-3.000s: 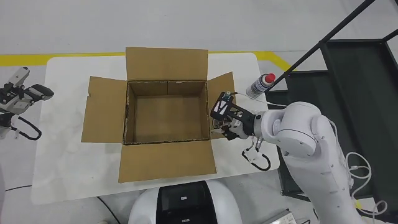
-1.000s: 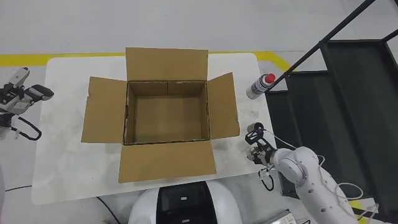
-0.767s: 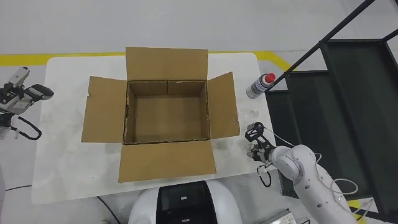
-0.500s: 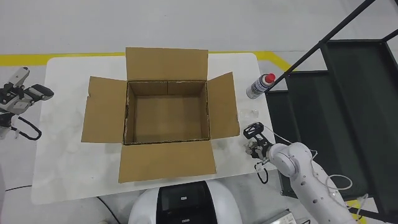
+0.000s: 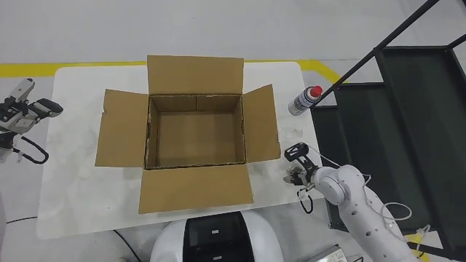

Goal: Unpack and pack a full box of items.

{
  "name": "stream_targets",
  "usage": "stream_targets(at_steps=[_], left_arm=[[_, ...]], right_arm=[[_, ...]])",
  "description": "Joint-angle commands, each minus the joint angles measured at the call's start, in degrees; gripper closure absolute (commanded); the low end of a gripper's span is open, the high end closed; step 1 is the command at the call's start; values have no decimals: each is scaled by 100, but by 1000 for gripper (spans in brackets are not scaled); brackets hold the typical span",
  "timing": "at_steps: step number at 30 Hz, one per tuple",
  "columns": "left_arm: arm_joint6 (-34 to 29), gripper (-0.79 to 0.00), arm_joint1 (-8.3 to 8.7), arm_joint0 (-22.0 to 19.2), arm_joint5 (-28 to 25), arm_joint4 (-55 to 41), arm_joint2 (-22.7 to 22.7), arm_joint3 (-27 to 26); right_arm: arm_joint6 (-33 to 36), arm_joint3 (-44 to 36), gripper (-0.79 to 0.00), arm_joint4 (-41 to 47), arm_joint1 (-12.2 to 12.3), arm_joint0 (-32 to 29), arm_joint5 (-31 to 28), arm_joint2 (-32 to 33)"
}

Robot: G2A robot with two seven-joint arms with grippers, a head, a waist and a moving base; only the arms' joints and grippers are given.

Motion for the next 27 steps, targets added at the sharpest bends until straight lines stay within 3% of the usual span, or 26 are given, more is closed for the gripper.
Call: stream_targets(at_steps=[1,9,15,20,27], left_arm=[[0,-785,0,0,0,0,0,0],[0,-785,0,0,0,0,0,0],[0,-785,0,0,0,0,0,0],[0,-785,0,0,0,0,0,0],[0,-785,0,0,0,0,0,0]], right_arm=[[49,-287,-785,139,31,-181,-46,224],[323,-1363,-785,1173,161,-1263,-384,1569],[341,-1460,-785,1554,216,-1885,-641,2380],[307,-1300,-785,1299,226,-2045,-472,2489],[277,-1244,-785,1032,224,-1857,-596,1993]])
